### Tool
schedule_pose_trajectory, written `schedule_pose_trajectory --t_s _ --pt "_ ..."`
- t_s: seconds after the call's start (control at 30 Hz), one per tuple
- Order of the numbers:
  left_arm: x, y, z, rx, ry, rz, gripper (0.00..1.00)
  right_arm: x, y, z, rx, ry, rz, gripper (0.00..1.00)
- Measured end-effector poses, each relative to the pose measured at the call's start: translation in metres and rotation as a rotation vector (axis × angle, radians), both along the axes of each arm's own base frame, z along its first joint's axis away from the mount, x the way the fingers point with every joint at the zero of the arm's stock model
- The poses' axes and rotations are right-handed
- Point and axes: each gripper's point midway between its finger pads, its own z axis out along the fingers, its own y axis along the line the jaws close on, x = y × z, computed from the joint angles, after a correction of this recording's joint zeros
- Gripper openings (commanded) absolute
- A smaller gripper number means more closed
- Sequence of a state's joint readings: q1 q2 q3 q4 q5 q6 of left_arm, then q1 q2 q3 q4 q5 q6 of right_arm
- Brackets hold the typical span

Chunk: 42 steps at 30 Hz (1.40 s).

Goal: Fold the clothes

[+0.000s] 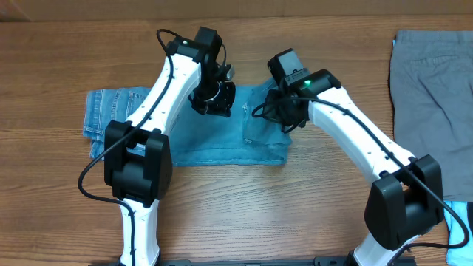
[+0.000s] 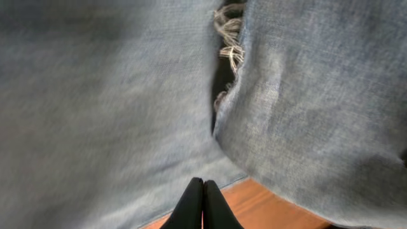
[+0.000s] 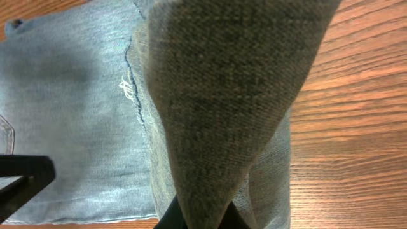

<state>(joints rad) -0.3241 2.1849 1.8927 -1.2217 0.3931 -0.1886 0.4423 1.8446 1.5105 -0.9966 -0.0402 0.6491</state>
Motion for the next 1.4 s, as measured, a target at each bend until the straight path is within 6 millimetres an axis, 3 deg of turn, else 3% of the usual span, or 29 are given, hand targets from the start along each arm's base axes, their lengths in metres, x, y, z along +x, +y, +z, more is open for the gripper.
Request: schedule_pose_trajectory --t_s 0.5,0.8,1.03,1.1,1.23,1.27,1.33,1.4 --pt "-0.010 -0.036 -0.027 -0.122 0.005 -0.040 0.04 -0.002 0.000 -0.001 0.004 0.013 -0.002 0.04" --pt "-0.009 -0.071 -0.047 -0.305 -0.050 -0.068 0.04 -0.005 0.005 0.000 0.033 0.026 0.008 0.04" --pt "-0.016 -0.114 -0.047 -0.366 -0.114 -0.124 0.06 -0.007 0.010 0.001 0.061 0.036 0.017 0.04" --pt "-0.017 -0.124 -0.046 -0.374 -0.128 -0.123 0.10 -0.007 0.005 0.000 0.052 0.044 0.006 0.04" --pt "-0.014 -0.126 -0.045 -0.379 -0.133 -0.108 0.20 -0.006 0.004 0.000 0.050 0.039 0.003 0.08" --pt "-0.013 -0.126 -0.046 -0.375 -0.136 -0.105 0.32 -0.005 0.005 0.000 0.051 0.037 0.003 0.10" --pt "-0.012 -0.125 -0.047 -0.367 -0.143 -0.102 0.42 -0.004 0.004 0.001 0.050 0.034 0.001 0.18" --pt "-0.010 -0.123 -0.050 -0.354 -0.148 -0.099 0.43 -0.003 0.004 0.004 0.047 0.031 0.002 0.33"
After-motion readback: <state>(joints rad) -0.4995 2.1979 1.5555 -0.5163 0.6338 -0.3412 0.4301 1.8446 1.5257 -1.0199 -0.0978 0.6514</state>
